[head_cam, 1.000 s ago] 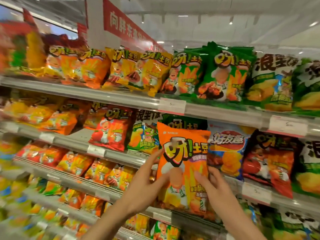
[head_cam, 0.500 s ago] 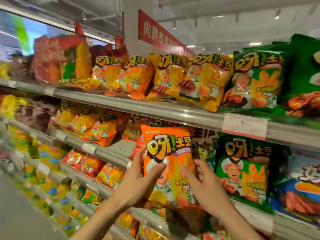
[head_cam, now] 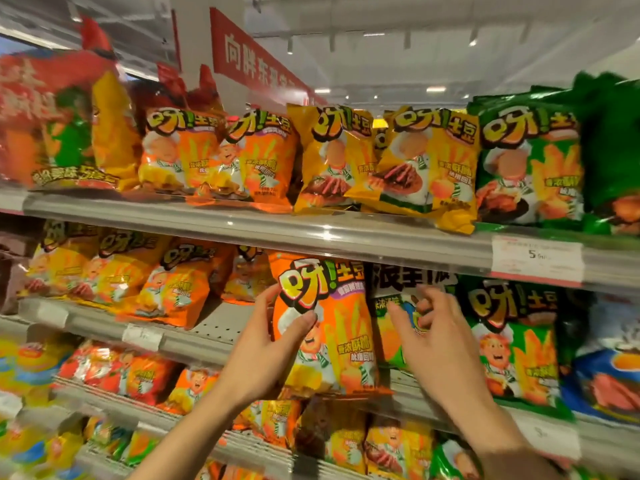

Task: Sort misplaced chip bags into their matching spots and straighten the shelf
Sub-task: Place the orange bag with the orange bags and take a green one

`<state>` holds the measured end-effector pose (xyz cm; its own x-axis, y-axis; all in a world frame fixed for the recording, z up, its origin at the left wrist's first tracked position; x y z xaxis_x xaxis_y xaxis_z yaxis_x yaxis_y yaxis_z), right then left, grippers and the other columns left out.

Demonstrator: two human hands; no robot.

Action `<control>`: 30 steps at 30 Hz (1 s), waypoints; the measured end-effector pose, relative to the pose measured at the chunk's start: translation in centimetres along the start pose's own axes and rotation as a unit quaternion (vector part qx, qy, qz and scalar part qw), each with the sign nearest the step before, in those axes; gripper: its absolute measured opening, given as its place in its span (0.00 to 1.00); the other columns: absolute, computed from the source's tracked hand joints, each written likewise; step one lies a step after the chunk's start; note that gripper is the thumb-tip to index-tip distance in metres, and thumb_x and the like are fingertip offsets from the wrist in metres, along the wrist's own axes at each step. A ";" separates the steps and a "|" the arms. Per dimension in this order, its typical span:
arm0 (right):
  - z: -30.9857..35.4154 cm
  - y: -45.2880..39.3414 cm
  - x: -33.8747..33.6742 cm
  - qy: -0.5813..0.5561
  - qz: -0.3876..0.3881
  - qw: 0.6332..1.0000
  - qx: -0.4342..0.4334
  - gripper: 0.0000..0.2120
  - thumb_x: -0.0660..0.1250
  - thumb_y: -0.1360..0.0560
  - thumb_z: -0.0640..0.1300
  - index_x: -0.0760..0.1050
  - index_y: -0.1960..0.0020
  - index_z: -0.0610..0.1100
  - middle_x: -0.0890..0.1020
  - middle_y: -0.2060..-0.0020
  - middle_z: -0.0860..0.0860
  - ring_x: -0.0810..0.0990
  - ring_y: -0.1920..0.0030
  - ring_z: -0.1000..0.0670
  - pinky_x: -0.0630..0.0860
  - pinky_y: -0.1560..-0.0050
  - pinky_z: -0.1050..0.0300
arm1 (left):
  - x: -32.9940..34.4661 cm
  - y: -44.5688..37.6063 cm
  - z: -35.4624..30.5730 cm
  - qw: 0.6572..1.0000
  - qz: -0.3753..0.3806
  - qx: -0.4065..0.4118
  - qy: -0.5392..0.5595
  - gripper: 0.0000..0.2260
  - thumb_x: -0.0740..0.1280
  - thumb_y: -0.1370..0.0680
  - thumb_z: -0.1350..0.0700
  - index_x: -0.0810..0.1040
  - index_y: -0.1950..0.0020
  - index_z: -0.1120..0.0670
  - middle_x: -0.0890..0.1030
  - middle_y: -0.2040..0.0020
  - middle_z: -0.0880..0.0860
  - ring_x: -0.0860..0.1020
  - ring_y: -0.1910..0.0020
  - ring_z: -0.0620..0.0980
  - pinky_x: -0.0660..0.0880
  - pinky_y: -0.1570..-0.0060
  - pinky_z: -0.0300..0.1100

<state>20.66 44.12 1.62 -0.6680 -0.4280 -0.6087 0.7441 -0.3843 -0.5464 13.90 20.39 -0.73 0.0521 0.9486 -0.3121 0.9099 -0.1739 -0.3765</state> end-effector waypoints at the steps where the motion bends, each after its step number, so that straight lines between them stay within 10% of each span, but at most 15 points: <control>1: -0.5 -0.1 -0.5 0.032 -0.044 0.998 0.023 0.35 0.58 0.26 0.69 0.64 0.28 0.46 0.73 0.38 0.49 0.75 0.40 0.47 0.76 0.43 0.46 | -0.2 -0.4 0.1 1.000 0.006 0.005 -0.002 0.33 0.69 0.30 0.30 0.64 0.29 0.38 0.79 0.39 0.36 0.77 0.44 0.31 0.74 0.41 0.42; 10: -1.3 -1.3 2.0 0.141 0.015 0.967 0.210 0.55 0.60 0.31 0.76 0.50 0.22 0.37 0.61 0.24 0.39 0.61 0.25 0.40 0.64 0.30 0.46 | -1.5 -2.4 0.9 0.999 0.039 0.025 0.003 0.32 0.70 0.26 0.38 0.62 0.26 0.43 0.75 0.40 0.42 0.76 0.43 0.43 0.70 0.48 0.42; 18: 0.8 -1.2 2.0 0.087 -0.037 0.974 0.206 0.52 0.69 0.31 0.68 0.52 0.23 0.37 0.66 0.27 0.40 0.71 0.31 0.39 0.72 0.36 0.46 | -3.3 -2.5 1.8 0.997 0.076 0.015 0.019 0.39 0.68 0.33 0.27 0.60 0.27 0.38 0.79 0.36 0.44 0.80 0.41 0.46 0.76 0.39 0.53; 30: 0.7 -1.1 -1.0 0.117 -0.072 0.973 0.184 0.46 0.67 0.31 0.70 0.60 0.25 0.42 0.70 0.29 0.42 0.73 0.33 0.40 0.73 0.38 0.42 | -4.2 -2.4 2.4 0.998 0.059 0.029 0.009 0.30 0.67 0.24 0.39 0.60 0.25 0.42 0.76 0.46 0.38 0.77 0.43 0.47 0.71 0.47 0.45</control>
<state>20.52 44.37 3.20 -0.7146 -0.1664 -0.6794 0.5640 -0.7117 -0.4189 10.51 16.18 -0.59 0.1653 0.9250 -0.3420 0.8719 -0.2992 -0.3877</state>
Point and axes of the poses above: each hand's wrist, its own y-axis away from the middle knuckle, its own x-axis out of the palm, z = x × y, the point moved 2 cm from there along -y, towards the middle knuckle
